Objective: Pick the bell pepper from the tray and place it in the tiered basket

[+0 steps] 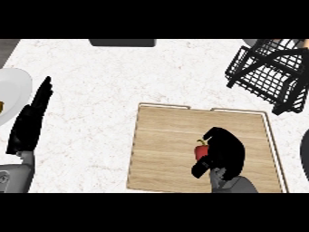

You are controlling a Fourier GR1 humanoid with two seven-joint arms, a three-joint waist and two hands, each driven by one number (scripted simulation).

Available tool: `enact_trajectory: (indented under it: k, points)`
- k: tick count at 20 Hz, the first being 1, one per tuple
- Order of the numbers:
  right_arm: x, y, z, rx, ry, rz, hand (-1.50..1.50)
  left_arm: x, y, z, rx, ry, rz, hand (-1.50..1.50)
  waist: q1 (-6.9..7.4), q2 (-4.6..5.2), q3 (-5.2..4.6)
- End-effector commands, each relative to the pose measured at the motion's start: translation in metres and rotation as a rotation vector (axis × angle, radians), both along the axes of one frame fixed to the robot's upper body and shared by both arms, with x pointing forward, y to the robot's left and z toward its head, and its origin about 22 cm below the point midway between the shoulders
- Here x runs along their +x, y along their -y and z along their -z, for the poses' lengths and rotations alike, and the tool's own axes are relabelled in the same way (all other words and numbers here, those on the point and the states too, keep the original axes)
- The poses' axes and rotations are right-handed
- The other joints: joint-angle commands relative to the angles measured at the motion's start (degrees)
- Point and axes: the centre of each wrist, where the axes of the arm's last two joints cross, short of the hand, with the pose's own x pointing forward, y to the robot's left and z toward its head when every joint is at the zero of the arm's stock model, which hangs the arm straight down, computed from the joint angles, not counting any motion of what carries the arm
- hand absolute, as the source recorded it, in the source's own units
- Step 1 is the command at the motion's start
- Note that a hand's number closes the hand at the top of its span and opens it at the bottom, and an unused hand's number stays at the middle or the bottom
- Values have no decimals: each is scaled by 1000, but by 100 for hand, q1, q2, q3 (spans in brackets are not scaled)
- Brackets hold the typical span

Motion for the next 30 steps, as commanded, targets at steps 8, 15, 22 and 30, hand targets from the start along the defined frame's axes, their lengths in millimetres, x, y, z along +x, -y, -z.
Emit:
enact_trajectory:
  k: [8, 15, 22, 30]
  points:
    - [10, -23, -13, 61, 61, 155, 150, -6, -15, 10, -5, -24, 5, 0, 15, 43, 34]
    - [73, -48, -54, 90, 194, 92, 150, 21, 8, -15, -13, 14, 61, 0, 254, 125, 38]
    - [127, -51, -120, 137, 547, 142, 150, 21, 17, -15, -10, 19, 79, 0, 460, 158, 34]
    - [160, -73, -182, -51, 825, 206, 150, 17, 6, -7, 5, 16, 51, 0, 294, 126, 23]
